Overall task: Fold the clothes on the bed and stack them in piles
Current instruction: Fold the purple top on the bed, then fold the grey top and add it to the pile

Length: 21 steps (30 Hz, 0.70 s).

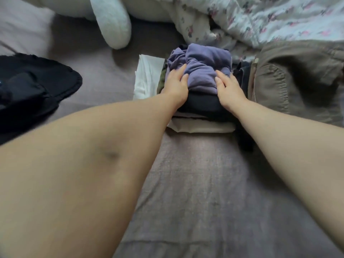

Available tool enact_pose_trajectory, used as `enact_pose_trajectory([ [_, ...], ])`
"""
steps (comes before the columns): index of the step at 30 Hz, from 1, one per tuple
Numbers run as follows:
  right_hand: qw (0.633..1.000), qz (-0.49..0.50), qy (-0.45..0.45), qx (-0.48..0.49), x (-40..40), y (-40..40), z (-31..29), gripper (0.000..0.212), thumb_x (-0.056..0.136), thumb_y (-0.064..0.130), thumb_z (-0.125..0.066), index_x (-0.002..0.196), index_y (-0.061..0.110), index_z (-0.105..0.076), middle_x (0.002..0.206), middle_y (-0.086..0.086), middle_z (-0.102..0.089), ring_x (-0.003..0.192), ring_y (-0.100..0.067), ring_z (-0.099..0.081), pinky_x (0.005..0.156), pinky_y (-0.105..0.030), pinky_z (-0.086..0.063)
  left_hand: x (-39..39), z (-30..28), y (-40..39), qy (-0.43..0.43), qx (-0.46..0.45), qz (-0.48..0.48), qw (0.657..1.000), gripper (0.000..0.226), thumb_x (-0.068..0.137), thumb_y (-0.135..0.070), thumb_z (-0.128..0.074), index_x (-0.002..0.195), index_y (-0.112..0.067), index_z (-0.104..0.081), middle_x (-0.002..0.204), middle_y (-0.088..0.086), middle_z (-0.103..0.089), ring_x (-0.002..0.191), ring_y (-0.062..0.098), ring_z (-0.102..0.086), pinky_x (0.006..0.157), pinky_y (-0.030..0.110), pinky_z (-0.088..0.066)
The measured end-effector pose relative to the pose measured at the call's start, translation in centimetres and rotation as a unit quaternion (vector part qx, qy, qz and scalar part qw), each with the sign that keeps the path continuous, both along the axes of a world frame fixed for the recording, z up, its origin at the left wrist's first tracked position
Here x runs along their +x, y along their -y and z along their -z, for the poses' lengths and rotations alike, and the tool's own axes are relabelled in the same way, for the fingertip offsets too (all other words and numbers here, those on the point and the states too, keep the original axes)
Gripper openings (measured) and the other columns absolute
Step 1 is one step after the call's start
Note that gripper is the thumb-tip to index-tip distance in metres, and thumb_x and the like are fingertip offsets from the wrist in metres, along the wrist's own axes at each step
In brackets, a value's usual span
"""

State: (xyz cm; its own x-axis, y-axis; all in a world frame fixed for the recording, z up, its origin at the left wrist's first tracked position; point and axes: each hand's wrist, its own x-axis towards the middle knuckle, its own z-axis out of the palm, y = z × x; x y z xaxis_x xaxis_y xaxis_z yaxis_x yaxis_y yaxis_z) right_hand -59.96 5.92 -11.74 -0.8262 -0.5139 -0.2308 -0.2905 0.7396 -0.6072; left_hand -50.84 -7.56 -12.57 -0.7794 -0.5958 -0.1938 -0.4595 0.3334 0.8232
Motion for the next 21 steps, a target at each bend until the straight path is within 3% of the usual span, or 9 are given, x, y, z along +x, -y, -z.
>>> enact_pose_trajectory([
  [4,0.995,0.029,-0.057,0.072,1.7,1.1,-3.1,0.043,0.103,0.029,-0.034,0.146,0.027,-0.037,0.162,-0.007,-0.003,0.147,-0.028,-0.010,0.116,-0.037,-0.014,0.7,-4.5,-0.4,0.044,0.065,-0.022,0.997,0.048,0.102,-0.022,-0.037,0.150,-0.020,-0.030,0.155,0.014,-0.025,0.143,0.026,-0.025,0.116,0.031,-0.019],
  [7,0.991,0.036,-0.122,0.045,5.8,0.4,-5.0,0.048,0.099,0.017,-0.040,0.147,0.014,-0.035,0.161,-0.007,-0.012,0.147,-0.024,-0.012,0.116,-0.039,-0.017,6.2,-7.1,-3.4,-0.018,0.093,-0.070,0.993,0.054,0.100,-0.022,-0.043,0.151,-0.028,-0.024,0.159,0.007,-0.004,0.144,0.019,-0.020,0.112,0.023,-0.015],
  [9,0.992,-0.024,-0.125,0.015,10.4,-0.6,-5.5,0.052,0.096,0.017,-0.047,0.146,0.008,-0.035,0.158,-0.011,-0.023,0.146,-0.024,-0.017,0.116,-0.040,-0.019,13.0,-7.5,-4.6,-0.015,0.080,-0.092,0.992,0.057,0.098,-0.016,-0.046,0.149,-0.033,-0.026,0.157,0.005,-0.004,0.137,0.018,-0.031,0.098,0.011,-0.021],
  [12,0.979,-0.163,-0.105,0.060,14.8,0.0,-6.9,0.059,0.094,0.024,-0.055,0.146,0.008,-0.034,0.155,-0.012,-0.027,0.145,-0.024,-0.019,0.117,-0.041,-0.021,21.3,-7.0,-3.0,0.066,0.054,-0.127,0.988,0.055,0.098,-0.016,-0.045,0.147,-0.035,-0.029,0.157,0.003,-0.001,0.136,0.022,-0.034,0.103,0.020,-0.028],
  [15,0.984,-0.166,-0.059,0.027,19.0,2.9,-10.6,0.056,0.093,0.022,-0.057,0.143,0.005,-0.038,0.147,-0.014,-0.039,0.137,-0.027,-0.034,0.112,-0.037,-0.027,27.3,-8.8,0.3,0.109,0.025,-0.199,0.974,0.048,0.099,-0.018,-0.044,0.144,-0.032,-0.037,0.156,0.004,-0.008,0.125,0.025,-0.047,0.102,0.032,-0.039],
  [18,0.991,-0.126,0.009,-0.034,26.0,4.2,-14.3,0.051,0.091,0.017,-0.057,0.139,0.005,-0.044,0.137,-0.016,-0.048,0.128,-0.029,-0.045,0.105,-0.034,-0.033,35.6,-11.9,0.4,0.091,0.019,-0.257,0.962,0.040,0.097,-0.014,-0.047,0.136,-0.023,-0.050,0.148,0.007,-0.025,0.111,0.021,-0.056,0.092,0.018,-0.037],
  [21,0.979,-0.198,0.053,-0.018,33.4,4.0,-15.6,0.054,0.092,0.017,-0.058,0.141,0.007,-0.041,0.141,-0.013,-0.045,0.133,-0.026,-0.040,0.109,-0.033,-0.028,46.5,-14.4,-1.9,0.136,0.032,-0.280,0.950,0.037,0.095,-0.014,-0.052,0.130,-0.022,-0.055,0.143,0.008,-0.033,0.111,0.019,-0.056,0.092,0.019,-0.038],
])
